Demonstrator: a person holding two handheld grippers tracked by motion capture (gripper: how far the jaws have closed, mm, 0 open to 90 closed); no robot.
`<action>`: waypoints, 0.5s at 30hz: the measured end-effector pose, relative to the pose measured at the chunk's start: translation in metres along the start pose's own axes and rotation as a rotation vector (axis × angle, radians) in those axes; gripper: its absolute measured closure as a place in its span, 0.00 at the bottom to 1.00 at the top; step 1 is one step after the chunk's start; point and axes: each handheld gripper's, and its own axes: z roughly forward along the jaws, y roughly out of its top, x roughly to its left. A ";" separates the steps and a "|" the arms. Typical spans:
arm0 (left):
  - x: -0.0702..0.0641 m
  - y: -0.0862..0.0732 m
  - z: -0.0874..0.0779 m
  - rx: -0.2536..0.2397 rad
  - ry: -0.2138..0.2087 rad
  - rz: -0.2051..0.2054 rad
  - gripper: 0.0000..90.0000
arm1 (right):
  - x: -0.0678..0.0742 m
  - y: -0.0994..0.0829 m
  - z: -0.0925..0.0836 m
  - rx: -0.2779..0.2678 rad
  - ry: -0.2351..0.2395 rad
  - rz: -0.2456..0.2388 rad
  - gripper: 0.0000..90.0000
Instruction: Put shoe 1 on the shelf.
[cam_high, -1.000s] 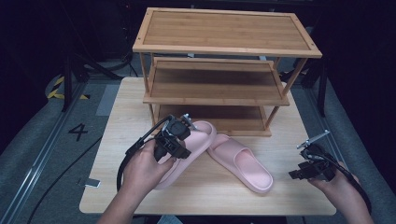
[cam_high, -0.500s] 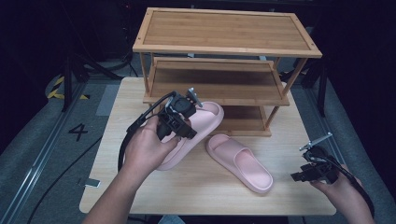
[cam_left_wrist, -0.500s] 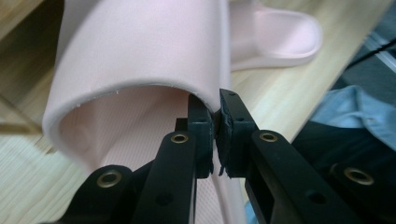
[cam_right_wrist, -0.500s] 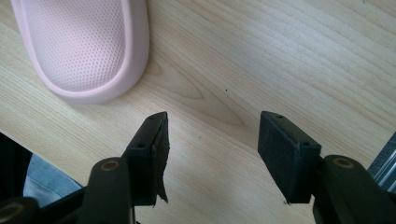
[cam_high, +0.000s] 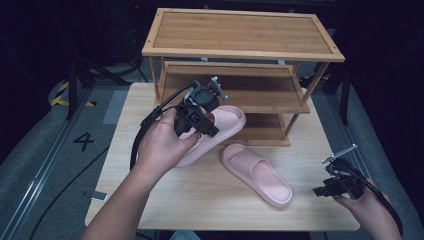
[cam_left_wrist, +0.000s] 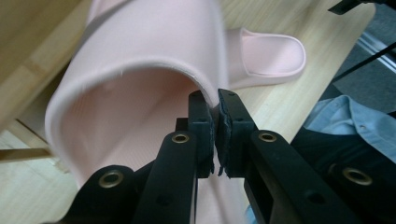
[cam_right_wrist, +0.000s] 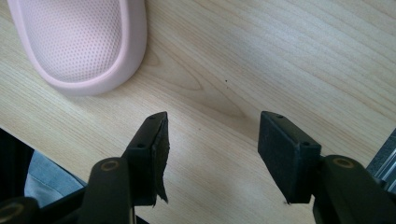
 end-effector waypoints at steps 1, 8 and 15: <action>0.000 0.001 -0.001 -0.005 -0.011 0.000 0.94 | 0.000 0.000 0.000 0.000 0.000 0.000 0.49; 0.004 0.021 0.001 -0.016 0.033 0.000 0.95 | 0.001 0.001 0.003 0.010 0.004 -0.003 0.48; 0.019 0.039 0.007 -0.066 0.098 -0.026 0.94 | 0.002 0.002 0.003 0.008 0.005 -0.016 0.48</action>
